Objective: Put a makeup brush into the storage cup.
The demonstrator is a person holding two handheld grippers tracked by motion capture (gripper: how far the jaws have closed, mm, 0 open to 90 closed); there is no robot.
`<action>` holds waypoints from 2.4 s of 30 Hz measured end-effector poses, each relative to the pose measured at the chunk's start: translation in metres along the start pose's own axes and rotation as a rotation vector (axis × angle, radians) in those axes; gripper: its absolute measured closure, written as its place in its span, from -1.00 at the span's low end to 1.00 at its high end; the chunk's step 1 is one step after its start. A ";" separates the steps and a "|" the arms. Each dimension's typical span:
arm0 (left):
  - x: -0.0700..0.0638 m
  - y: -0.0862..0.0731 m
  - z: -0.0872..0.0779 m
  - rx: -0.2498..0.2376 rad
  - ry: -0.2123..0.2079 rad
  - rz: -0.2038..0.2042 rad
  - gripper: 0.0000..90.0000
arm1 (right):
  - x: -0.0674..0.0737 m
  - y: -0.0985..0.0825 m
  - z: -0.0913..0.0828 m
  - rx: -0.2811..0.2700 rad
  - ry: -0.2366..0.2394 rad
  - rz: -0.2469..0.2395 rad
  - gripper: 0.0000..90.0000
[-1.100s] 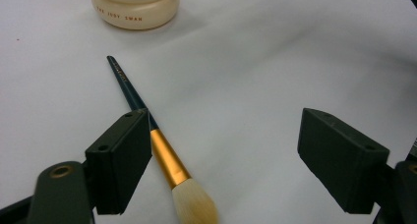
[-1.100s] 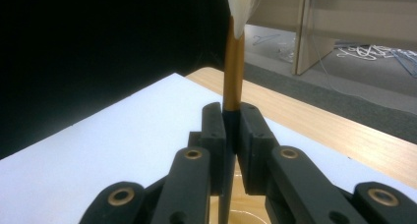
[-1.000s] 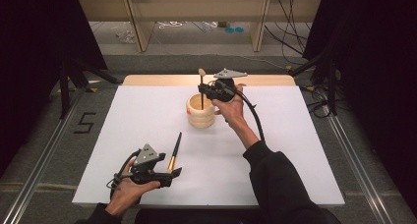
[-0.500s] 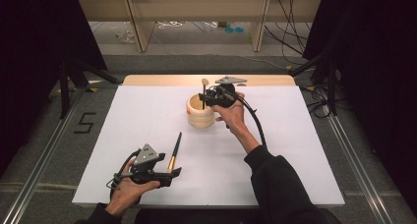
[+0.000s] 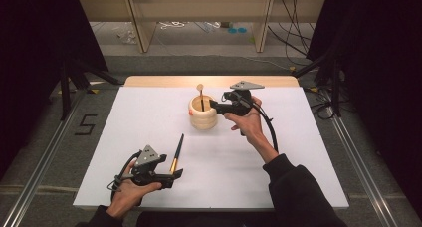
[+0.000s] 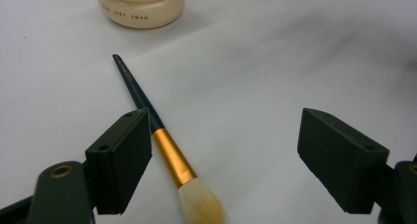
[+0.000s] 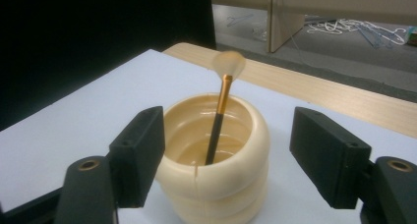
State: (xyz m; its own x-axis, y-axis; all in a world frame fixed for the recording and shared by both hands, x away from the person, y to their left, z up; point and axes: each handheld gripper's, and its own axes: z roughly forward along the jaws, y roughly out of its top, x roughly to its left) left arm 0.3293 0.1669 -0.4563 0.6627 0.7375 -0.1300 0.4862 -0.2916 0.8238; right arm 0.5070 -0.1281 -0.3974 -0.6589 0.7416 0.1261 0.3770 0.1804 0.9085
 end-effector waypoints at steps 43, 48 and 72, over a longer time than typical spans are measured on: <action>0.002 0.006 0.007 -0.005 -0.003 -0.024 -0.57 | 0.013 -0.060 -0.091 -0.055 -0.046 -0.082 -0.55; 0.002 0.006 0.007 -0.007 -0.005 -0.024 -0.57 | 0.015 -0.065 -0.099 -0.044 -0.042 -0.076 -0.56; 0.001 0.005 0.004 0.006 0.014 -0.005 -0.57 | 0.028 -0.095 -0.125 0.010 -0.011 -0.067 -0.61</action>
State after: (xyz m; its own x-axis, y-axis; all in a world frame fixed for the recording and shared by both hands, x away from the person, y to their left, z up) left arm 0.3351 0.1640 -0.4544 0.6519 0.7476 -0.1266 0.4933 -0.2914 0.8196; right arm 0.3717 -0.2051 -0.4300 -0.6758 0.7346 0.0611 0.3387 0.2358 0.9109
